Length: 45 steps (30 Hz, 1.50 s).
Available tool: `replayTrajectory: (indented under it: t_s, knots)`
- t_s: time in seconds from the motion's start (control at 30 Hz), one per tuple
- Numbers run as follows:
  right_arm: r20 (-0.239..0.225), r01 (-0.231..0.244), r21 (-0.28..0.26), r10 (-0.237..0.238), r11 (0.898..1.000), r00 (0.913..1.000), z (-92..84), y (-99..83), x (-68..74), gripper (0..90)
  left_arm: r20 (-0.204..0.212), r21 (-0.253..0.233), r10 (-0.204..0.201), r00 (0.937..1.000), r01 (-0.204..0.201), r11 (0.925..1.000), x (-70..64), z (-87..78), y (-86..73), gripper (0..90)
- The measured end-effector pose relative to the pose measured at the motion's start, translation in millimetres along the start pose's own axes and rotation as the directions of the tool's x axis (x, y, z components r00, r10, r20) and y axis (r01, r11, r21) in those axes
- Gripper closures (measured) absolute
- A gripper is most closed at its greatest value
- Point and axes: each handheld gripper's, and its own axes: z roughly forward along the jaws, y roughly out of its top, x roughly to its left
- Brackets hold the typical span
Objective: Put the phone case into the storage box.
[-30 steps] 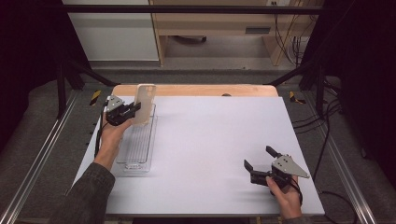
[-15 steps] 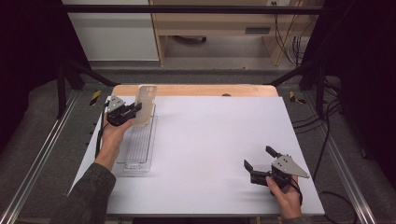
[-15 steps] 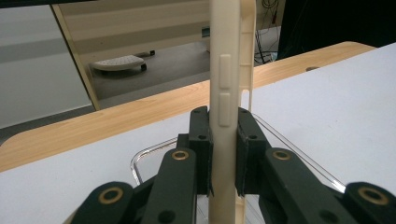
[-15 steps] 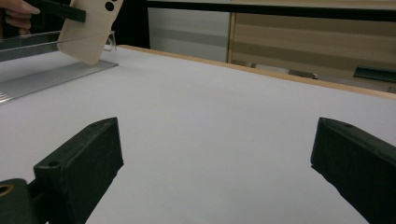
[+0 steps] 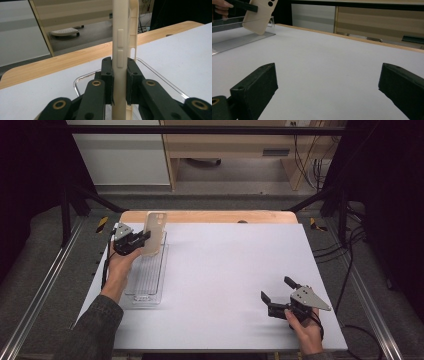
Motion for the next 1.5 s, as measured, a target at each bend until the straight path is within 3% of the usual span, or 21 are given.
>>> replayTrajectory:
  t_s: [0.47,1.5]
  knots:
    - [-0.004,0.003,0.002,-0.003,1.0,1.0,0.6,-0.1,0.7,2.3,-0.019,0.006,-0.028,0.9994,0.028,0.9996,0.6,0.2,0.3,78.9]
    - [-0.008,0.003,0.003,-0.003,1.0,1.0,0.8,-0.1,1.2,2.4,-0.033,0.012,-0.038,0.9987,0.039,0.9992,1.1,-0.2,0.4,78.6]
